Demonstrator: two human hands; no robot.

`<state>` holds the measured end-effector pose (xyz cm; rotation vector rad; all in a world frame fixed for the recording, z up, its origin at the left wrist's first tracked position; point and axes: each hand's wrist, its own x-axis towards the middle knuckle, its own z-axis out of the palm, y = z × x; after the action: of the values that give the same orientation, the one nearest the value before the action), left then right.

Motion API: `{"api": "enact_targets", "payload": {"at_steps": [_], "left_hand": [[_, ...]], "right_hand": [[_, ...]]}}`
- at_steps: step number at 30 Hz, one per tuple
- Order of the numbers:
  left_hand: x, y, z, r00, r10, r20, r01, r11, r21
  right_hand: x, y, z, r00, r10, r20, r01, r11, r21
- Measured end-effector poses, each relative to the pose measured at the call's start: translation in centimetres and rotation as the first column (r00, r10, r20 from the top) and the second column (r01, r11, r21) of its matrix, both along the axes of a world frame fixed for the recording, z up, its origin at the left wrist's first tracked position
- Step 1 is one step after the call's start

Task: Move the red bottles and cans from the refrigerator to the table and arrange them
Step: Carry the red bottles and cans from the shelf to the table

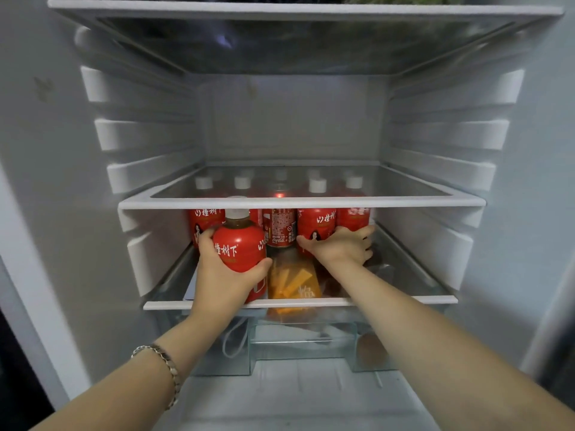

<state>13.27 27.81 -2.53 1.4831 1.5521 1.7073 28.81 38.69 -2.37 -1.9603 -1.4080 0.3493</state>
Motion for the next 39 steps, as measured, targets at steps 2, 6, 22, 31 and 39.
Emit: {"api": "enact_targets", "payload": {"at_steps": [2, 6, 22, 31, 39], "left_hand": [[0.0, 0.0, -0.1, 1.0, -0.011, 0.005, 0.011, 1.0, 0.002], [-0.1, -0.1, -0.1, 1.0, -0.025, 0.004, 0.025, 1.0, -0.002], [-0.2, 0.1, -0.2, 0.999, -0.027, 0.019, 0.026, 1.0, 0.005], [0.0, 0.1, -0.4, 0.999, -0.037, 0.033, 0.036, 0.999, 0.03], [-0.5, 0.0, -0.4, 0.994, -0.104, 0.044, 0.102, 0.994, 0.043]], "right_hand": [[0.7, -1.5, -0.6, 0.997, 0.074, -0.005, -0.074, 0.997, 0.018], [2.1, -3.2, -0.3, 0.98, 0.187, 0.069, -0.186, 0.982, -0.026], [2.3, 1.4, 0.0, 0.901, 0.434, 0.007, -0.432, 0.899, -0.069], [1.9, 1.1, 0.2, 0.902, 0.423, -0.083, -0.423, 0.906, 0.019], [1.4, -5.2, 0.1, 0.801, 0.583, -0.14, -0.587, 0.81, 0.014]]}}
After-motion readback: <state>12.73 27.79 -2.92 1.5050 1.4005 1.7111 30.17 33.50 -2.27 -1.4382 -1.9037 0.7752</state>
